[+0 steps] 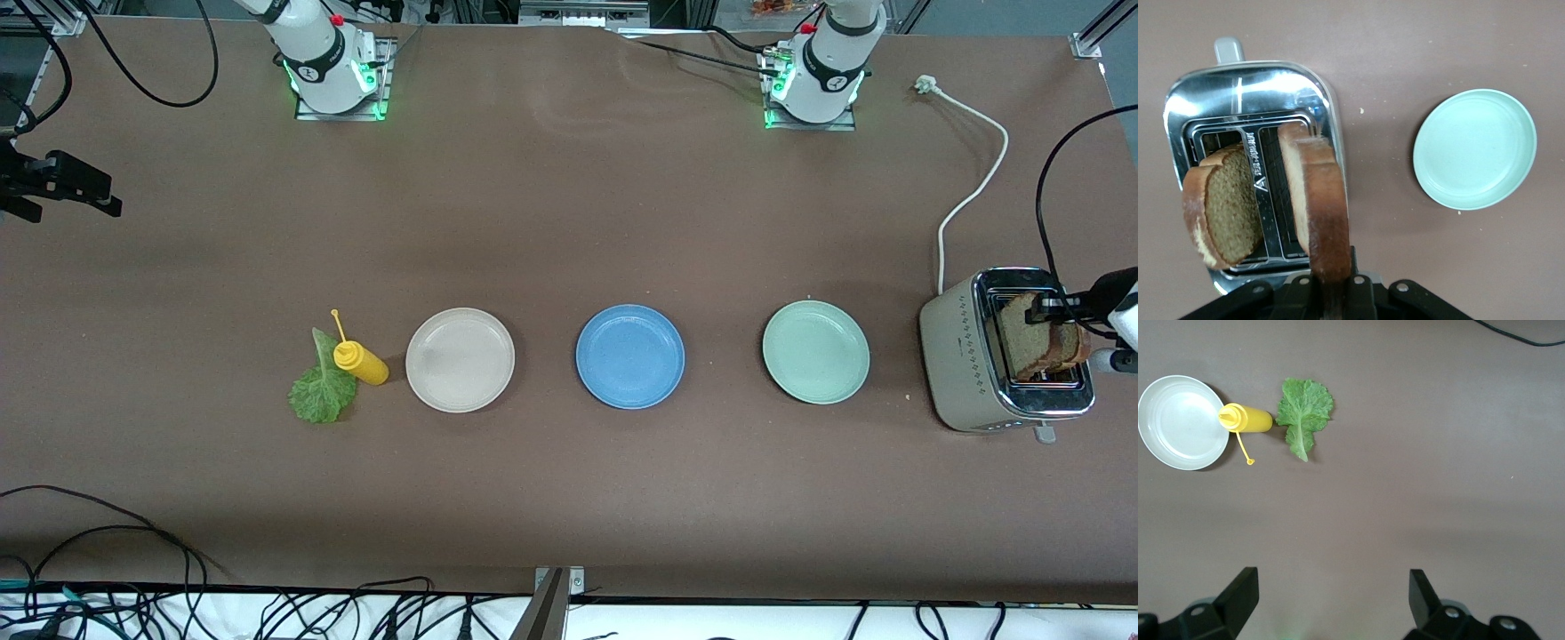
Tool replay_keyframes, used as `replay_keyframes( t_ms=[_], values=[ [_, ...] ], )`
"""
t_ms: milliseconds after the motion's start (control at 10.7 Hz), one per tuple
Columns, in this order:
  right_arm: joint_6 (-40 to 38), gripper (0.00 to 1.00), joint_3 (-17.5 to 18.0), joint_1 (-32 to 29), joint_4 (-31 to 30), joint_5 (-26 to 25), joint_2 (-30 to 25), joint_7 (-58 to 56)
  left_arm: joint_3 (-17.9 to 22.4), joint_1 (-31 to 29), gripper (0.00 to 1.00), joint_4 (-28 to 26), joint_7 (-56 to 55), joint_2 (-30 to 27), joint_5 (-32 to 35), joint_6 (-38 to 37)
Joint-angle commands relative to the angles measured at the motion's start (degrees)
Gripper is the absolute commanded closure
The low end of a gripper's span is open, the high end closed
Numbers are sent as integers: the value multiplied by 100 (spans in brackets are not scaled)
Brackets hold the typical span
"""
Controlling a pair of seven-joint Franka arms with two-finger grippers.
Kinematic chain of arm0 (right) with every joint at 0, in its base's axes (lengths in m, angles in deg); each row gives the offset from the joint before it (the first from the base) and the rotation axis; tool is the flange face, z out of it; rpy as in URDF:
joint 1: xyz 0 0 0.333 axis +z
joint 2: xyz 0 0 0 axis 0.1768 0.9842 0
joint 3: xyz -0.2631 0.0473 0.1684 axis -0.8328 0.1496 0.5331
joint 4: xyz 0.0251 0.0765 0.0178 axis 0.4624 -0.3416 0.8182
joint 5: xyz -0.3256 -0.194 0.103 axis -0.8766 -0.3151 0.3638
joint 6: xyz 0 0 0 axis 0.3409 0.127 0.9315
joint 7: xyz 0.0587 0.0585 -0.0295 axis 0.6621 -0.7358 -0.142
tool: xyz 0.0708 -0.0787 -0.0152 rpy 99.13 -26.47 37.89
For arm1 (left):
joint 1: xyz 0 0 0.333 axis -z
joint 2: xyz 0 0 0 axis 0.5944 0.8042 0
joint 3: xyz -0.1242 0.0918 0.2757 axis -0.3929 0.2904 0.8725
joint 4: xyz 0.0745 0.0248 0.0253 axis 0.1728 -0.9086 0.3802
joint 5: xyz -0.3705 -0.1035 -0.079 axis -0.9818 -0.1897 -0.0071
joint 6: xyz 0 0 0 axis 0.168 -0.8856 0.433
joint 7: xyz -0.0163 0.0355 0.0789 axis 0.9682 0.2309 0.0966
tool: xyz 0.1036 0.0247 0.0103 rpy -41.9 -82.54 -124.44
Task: Make sandwich in blue plate with both arms
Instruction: 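Lift the bread slice out and carry it to the blue plate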
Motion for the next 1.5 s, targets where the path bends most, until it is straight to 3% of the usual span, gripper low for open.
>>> replay_keyframes(
  t_ms=[0,563,751,1032,1408],
  values=[
    [-131,0,-18,0,109,81,37,-104,-553,17,100,26,109,-458,420,-232],
    [-131,0,-1,8,109,81,37,-104,-1916,157,100,79,56,-232,263,-637],
    [-131,0,-1,8,109,81,37,-104,-1927,482,100,88,-136,181,-611,-628],
    [-140,0,-1,8,109,81,37,-113,-1927,903,100,105,-463,1304,-2228,-523],
    [-140,0,-9,0,109,81,37,-113,-1918,1633,100,123,-384,2307,-3242,1099]
  ],
)
